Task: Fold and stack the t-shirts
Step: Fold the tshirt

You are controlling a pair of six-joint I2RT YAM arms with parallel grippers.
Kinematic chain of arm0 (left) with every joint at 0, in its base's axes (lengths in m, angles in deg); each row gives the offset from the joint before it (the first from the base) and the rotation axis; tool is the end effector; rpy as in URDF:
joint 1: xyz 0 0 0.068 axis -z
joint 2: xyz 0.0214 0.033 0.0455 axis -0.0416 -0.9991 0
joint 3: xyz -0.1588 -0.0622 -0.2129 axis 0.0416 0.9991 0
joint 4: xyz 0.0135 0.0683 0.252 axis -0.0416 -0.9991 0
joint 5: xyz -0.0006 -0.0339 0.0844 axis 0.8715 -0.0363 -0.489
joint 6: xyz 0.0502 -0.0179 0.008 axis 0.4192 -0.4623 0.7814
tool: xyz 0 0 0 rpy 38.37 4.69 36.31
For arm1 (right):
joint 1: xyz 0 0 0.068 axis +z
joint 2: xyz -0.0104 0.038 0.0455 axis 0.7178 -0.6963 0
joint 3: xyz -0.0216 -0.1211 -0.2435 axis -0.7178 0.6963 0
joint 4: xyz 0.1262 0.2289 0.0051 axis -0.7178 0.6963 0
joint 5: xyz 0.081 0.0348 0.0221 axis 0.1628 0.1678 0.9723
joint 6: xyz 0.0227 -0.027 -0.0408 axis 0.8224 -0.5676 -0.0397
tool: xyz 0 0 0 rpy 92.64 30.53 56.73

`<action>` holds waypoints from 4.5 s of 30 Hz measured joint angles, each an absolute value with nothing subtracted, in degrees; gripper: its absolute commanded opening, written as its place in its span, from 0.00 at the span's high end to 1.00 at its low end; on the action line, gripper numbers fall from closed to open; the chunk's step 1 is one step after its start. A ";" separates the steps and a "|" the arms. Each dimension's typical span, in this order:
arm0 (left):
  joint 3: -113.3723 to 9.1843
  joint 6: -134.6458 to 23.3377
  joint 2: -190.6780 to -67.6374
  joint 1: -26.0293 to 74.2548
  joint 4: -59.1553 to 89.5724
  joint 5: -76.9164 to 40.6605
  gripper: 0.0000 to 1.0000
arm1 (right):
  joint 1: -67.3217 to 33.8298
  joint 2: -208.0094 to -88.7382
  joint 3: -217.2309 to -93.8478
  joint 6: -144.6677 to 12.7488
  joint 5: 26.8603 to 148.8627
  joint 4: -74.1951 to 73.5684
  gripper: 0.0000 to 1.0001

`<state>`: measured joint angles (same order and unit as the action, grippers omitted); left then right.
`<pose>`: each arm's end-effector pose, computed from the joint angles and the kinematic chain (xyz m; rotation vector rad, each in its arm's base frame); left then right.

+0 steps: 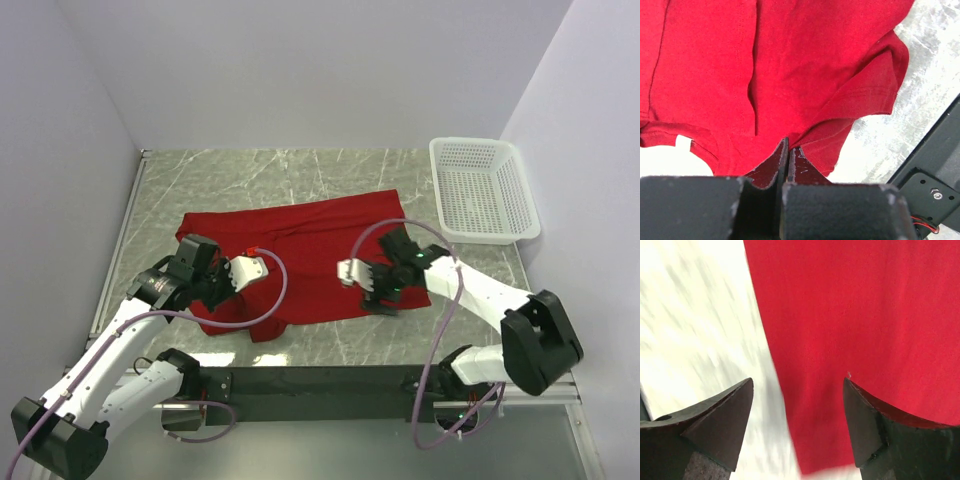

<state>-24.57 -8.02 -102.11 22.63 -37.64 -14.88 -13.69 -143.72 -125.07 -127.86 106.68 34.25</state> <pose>0.1387 -0.0725 0.2662 1.3400 2.1131 -0.1737 0.1956 0.1418 0.1973 -1.8928 1.7998 0.4931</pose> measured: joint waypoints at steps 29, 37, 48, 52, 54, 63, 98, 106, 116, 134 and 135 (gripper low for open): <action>-24.57 -8.04 -101.06 22.63 -38.69 -13.72 1.00 | -36.79 -142.58 -115.87 -148.13 91.64 34.49 0.74; -24.57 -8.04 -100.21 22.63 -38.66 -13.11 1.00 | -37.43 -142.64 -117.84 -148.08 93.41 38.16 0.84; -25.03 -8.07 -101.28 20.64 -37.59 -12.21 1.00 | -39.96 -147.15 -129.12 -149.04 98.85 48.85 1.00; -26.34 -8.07 -101.65 18.24 -36.43 -10.95 1.00 | -41.32 -150.88 -133.03 -148.72 101.17 51.58 1.00; -26.99 -8.07 -101.65 16.88 -35.28 -10.27 1.00 | -41.86 -152.24 -134.91 -148.32 102.15 52.50 1.00; -30.47 -8.39 -106.04 10.63 -27.73 -8.76 1.00 | -43.04 -158.67 -145.47 -143.03 105.61 54.42 1.00; -40.17 -10.73 -129.76 5.89 -7.04 -22.86 1.00 | -43.26 -177.44 -167.04 -118.82 106.57 52.24 1.00; -40.17 -10.93 -132.25 5.82 -5.83 -24.98 1.00 | -43.26 -177.59 -167.80 -116.85 106.04 51.86 1.00; -40.17 -12.17 -133.10 5.06 -3.67 -25.83 1.00 | -43.24 -179.01 -168.22 -113.46 104.51 49.66 1.00; -40.17 -13.49 -135.94 4.92 -1.68 -27.82 1.00 | -43.24 -181.13 -169.55 -109.07 102.22 47.65 0.97; -40.17 -13.51 -136.16 4.92 -1.42 -27.82 1.00 | -43.24 -181.13 -169.62 -108.78 102.15 47.47 0.97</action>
